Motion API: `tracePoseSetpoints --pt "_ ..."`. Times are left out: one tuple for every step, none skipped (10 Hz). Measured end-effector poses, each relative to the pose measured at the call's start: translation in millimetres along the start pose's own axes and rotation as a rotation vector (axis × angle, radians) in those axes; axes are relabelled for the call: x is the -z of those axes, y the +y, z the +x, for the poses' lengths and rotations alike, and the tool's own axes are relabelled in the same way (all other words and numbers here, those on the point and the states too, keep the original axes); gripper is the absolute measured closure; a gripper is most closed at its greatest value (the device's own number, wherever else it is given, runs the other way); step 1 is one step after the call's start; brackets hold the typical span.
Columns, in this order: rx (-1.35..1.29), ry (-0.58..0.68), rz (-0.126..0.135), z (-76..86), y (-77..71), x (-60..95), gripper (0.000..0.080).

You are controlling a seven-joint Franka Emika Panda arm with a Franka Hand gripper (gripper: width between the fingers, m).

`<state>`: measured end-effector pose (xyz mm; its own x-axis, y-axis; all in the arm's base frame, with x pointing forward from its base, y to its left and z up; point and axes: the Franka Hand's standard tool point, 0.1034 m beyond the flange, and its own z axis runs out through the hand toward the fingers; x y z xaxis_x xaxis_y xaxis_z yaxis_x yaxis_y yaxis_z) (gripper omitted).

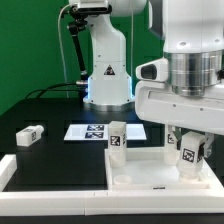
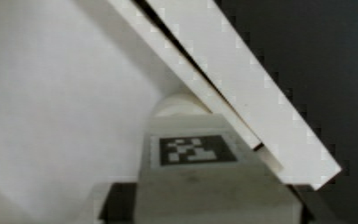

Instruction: Assemble square table

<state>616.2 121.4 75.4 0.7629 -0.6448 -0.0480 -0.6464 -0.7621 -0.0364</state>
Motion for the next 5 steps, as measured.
tracePoseSetpoints --pt "-0.088 0.000 0.000 0.0 0.0 -0.1 0.0509" --pt "-0.168 -0.001 -0.004 -0.2 1.0 -1.9 0.0509" --pt "-0.323 0.000 -0.004 2.0 3.7 -3.4 0.0509" --pt "-0.490 0.008 0.001 5.0 6.5 -4.1 0.0509" --pt "-0.606 0.028 0.058 9.6 6.9 -4.3 0.0509"
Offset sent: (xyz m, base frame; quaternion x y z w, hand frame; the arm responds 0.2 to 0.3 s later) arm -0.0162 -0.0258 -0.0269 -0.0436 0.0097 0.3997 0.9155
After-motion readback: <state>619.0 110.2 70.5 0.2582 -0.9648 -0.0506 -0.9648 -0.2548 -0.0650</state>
